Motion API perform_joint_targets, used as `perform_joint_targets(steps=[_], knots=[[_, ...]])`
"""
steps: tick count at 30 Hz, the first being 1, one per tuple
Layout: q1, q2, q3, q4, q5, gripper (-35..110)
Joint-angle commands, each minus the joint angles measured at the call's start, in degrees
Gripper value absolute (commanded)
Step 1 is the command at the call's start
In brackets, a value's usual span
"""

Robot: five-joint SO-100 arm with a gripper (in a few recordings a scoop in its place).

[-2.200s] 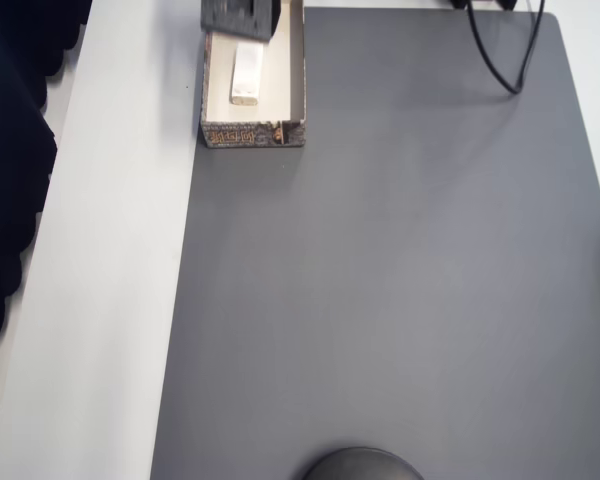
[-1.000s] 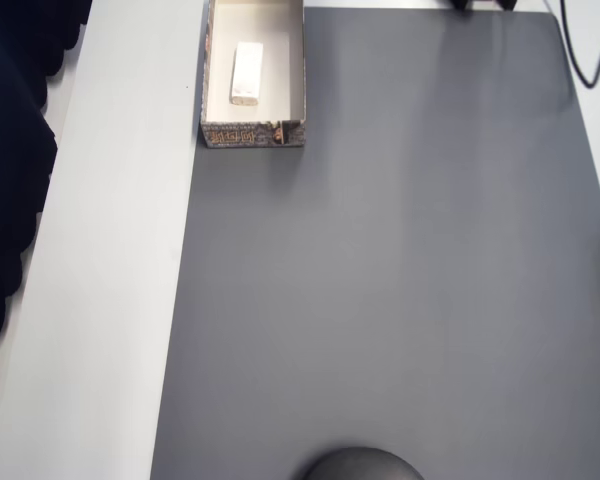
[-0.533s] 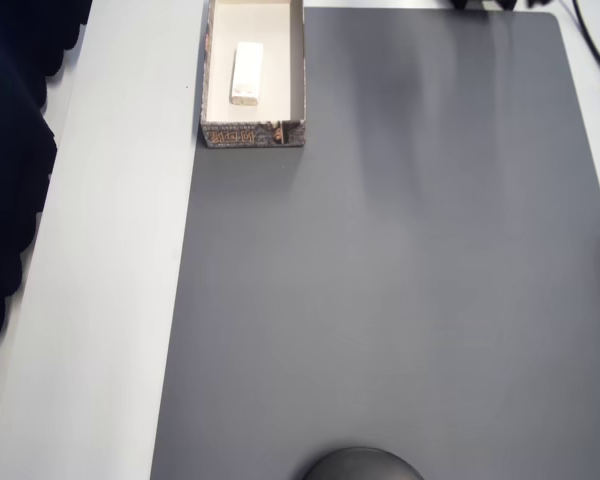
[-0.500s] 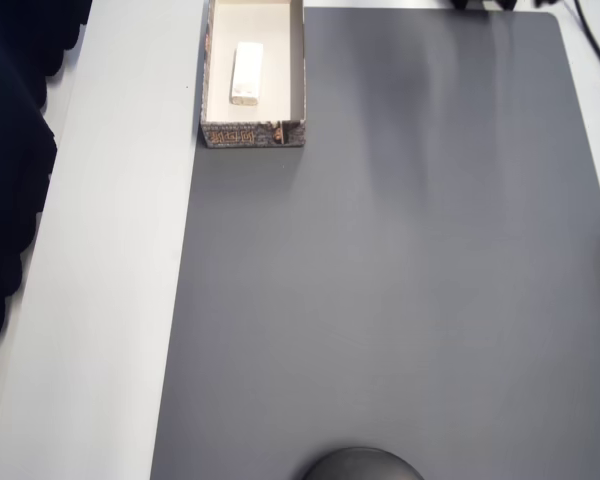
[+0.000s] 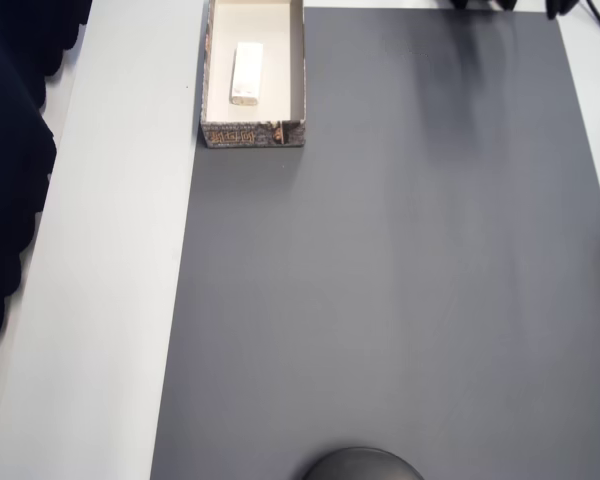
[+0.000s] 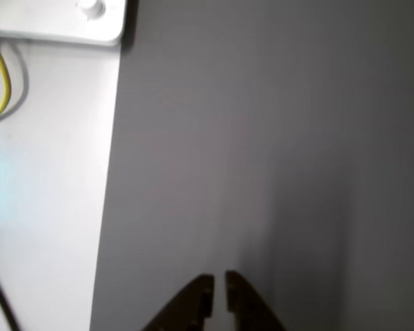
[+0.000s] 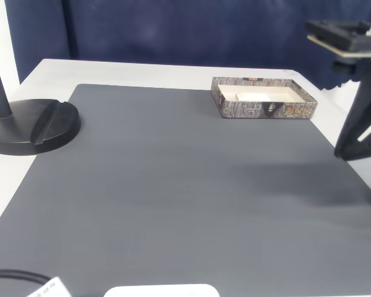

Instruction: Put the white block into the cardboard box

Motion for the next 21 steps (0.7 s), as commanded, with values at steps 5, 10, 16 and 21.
perform_joint_targets(steps=[5,10,16,21], knots=[[0.62,11.07,12.04,-7.03,-0.18,-2],[1.49,16.17,17.67,-9.23,0.18,-2],[3.08,21.8,22.85,-10.9,1.58,-2],[1.67,26.37,27.6,-12.92,1.32,-2]])
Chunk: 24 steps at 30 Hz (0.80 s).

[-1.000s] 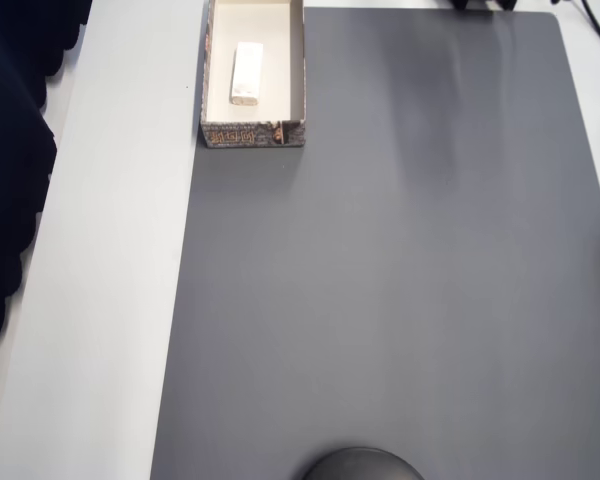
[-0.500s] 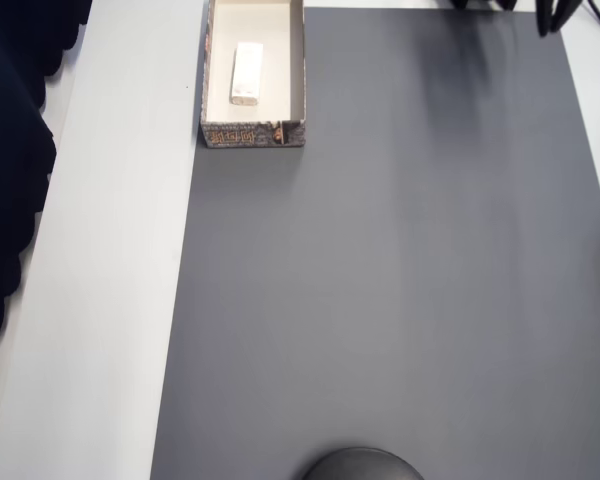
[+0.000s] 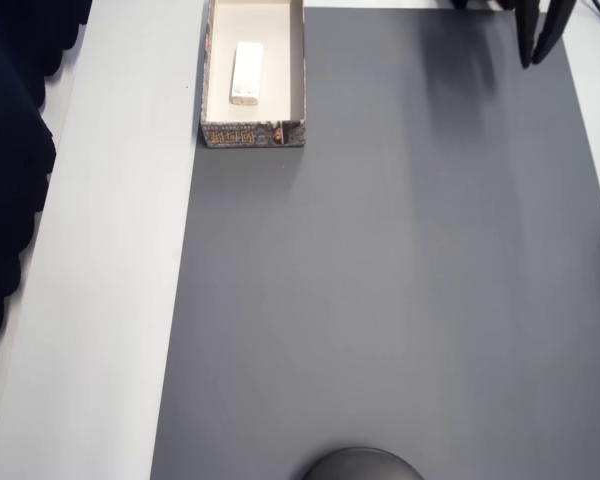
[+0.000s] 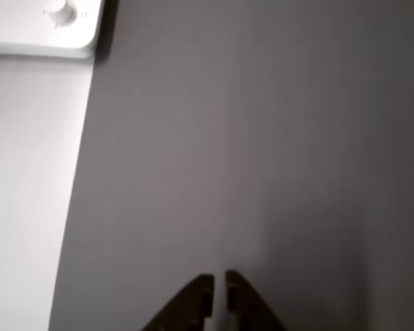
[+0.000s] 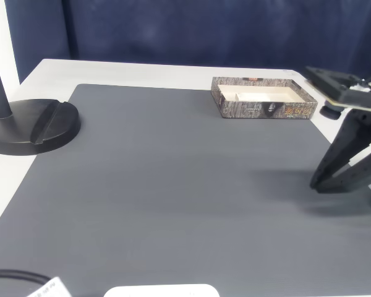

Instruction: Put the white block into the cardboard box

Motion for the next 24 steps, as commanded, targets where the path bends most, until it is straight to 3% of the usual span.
perform_joint_targets(steps=[1,24], knots=[[-1.14,3.16,2.2,-1.76,0.26,-2],[-1.14,7.82,8.44,-2.55,0.0,-2]])
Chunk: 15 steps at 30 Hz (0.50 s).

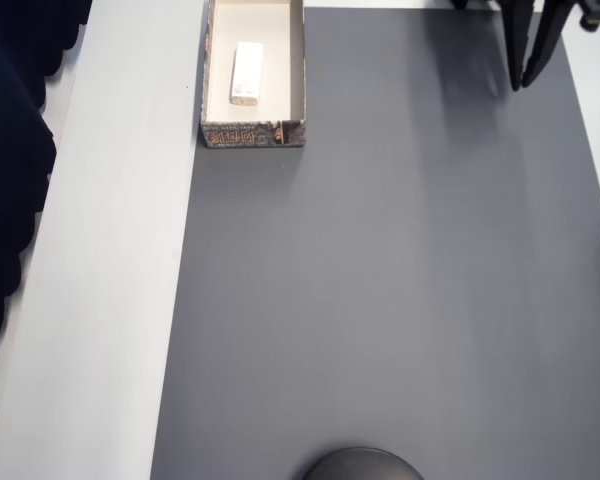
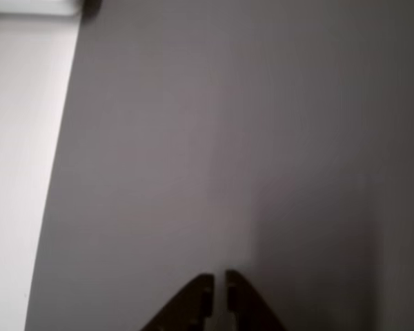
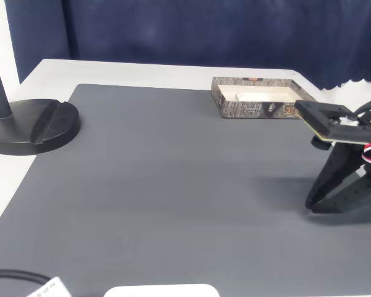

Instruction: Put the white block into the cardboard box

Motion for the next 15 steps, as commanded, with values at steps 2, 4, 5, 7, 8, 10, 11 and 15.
perform_joint_targets(steps=[2,4,5,7,8,10,11,15], knots=[[0.79,2.11,0.26,-1.58,0.09,-2],[1.05,2.11,0.7,-1.49,0.09,-2],[1.05,2.11,0.97,-1.49,0.09,-2],[1.05,2.11,1.41,-1.49,0.53,-2],[1.05,2.11,1.58,-1.49,0.88,-2],[1.05,2.11,1.93,-1.49,1.32,-2],[1.05,2.11,2.29,-1.58,1.23,-2],[1.05,2.11,3.16,-1.32,1.05,-2]])
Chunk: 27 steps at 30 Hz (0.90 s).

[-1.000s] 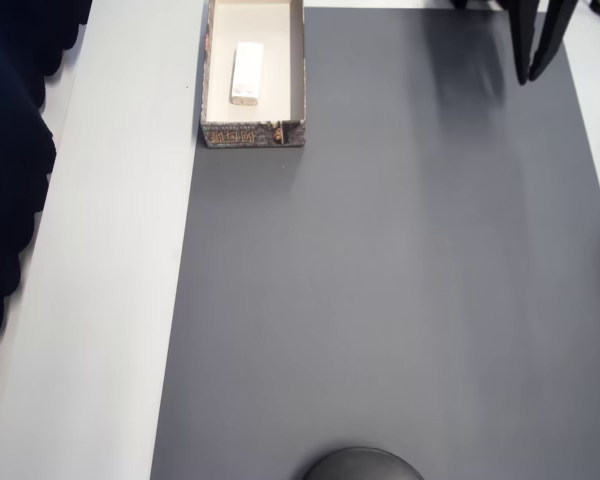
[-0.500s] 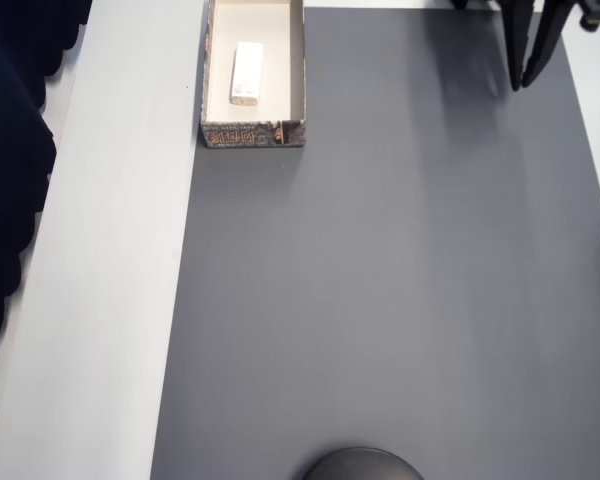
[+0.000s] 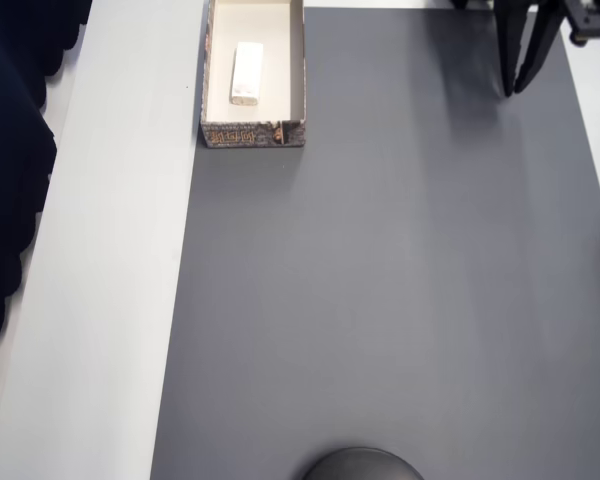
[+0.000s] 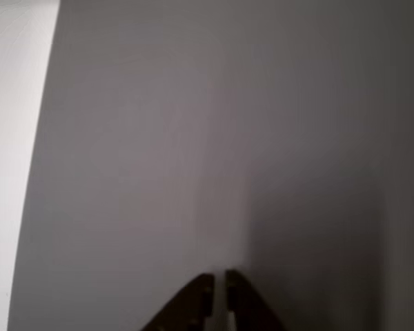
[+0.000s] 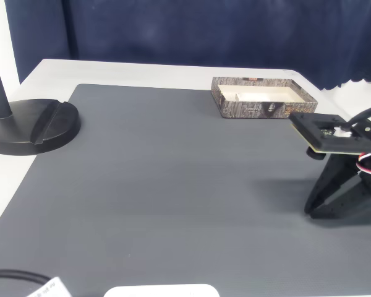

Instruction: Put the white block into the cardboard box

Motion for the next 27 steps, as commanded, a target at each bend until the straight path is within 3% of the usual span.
perform_joint_targets(steps=[1,27], knots=[[0.18,2.11,0.44,-0.97,0.79,-2],[-1.49,2.11,1.32,-0.53,-2.29,-2]])
